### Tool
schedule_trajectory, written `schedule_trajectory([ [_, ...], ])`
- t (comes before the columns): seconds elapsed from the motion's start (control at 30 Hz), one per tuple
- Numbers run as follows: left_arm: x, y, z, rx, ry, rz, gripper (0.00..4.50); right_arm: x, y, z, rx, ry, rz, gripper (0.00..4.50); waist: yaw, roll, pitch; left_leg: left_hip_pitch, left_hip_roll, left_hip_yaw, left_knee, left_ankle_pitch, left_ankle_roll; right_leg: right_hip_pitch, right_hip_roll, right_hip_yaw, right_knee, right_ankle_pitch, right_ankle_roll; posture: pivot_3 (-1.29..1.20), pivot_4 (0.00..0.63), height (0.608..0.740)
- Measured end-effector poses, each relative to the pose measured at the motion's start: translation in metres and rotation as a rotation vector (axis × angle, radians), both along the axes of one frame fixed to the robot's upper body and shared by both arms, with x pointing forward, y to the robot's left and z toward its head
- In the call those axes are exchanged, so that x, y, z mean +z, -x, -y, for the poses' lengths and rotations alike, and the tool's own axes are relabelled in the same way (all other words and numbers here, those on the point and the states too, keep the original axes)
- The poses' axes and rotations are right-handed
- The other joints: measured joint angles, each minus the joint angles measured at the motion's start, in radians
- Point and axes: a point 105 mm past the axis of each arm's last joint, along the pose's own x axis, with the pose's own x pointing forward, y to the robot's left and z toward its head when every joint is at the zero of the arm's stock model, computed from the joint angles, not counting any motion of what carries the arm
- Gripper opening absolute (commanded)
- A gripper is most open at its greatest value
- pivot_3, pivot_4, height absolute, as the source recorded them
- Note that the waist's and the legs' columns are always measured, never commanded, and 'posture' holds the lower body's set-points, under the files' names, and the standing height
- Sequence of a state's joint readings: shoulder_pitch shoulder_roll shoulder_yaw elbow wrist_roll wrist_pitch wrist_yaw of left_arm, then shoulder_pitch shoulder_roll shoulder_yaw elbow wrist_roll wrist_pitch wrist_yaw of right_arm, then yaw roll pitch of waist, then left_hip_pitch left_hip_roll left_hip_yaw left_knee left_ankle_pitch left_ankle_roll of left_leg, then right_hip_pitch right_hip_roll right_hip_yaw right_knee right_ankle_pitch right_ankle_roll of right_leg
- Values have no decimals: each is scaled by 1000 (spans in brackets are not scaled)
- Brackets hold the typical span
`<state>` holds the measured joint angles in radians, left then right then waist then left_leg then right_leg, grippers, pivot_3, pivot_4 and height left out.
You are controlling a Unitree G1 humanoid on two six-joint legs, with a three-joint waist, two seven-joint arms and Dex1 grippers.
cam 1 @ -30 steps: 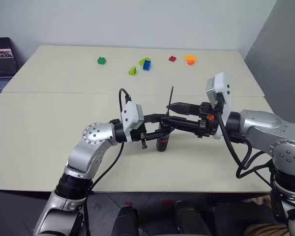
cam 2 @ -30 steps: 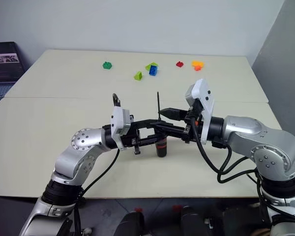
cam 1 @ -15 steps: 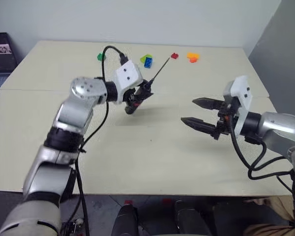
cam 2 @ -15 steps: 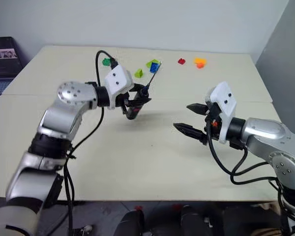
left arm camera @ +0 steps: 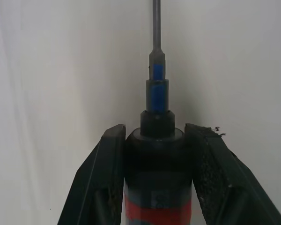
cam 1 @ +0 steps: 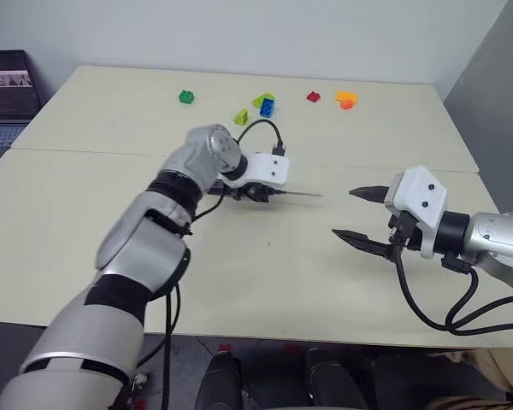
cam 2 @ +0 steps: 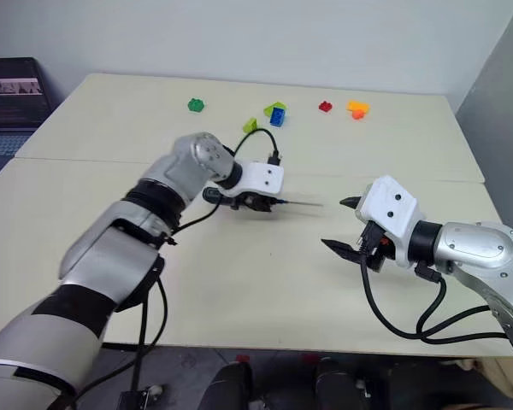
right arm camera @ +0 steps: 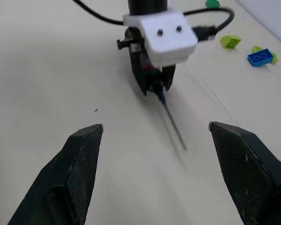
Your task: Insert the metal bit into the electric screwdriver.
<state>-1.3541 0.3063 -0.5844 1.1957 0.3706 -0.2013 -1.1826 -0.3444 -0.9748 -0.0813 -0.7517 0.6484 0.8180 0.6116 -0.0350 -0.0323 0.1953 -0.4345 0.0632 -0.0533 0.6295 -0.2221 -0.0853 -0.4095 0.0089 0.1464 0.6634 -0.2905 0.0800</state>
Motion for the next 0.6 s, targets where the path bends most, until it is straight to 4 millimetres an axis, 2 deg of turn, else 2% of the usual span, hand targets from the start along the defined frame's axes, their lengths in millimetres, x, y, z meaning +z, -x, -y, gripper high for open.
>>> schedule_trajectory([
  [0.03, -1, 0, -1, 3, -3, 0, 2319, 0, 0, 0, -1, -4, 2, 3801, -1, 0, 0, 0, 0, 0, 0, 0, 0, 0, 0, 0, 0, 0, 0, 0, 150, 740],
  [0.1, 0, -1, 0, 10, -1, 3, 2503, 3, 1, 0, 0, -18, 11, 3801, -1, 0, 0, 0, 0, -1, 0, 0, 0, 0, 0, -1, 1, 0, 0, 0, 150, 740],
  [0.4, 1, 0, -2, 2, 17, -15, 4388, 1, 4, -2, 26, -35, -11, 3801, 3, 0, 0, 1, 0, -1, 1, 0, 0, 1, 0, -1, 3, 0, 0, 0, 150, 740],
  [0.6, 8, 1, -7, -8, 19, -25, 4481, 1, -1, 1, 31, -40, -27, 3801, 2, 0, 0, 1, 0, -1, 2, 0, 0, 1, 0, -1, 6, 0, 0, 0, 150, 740],
])
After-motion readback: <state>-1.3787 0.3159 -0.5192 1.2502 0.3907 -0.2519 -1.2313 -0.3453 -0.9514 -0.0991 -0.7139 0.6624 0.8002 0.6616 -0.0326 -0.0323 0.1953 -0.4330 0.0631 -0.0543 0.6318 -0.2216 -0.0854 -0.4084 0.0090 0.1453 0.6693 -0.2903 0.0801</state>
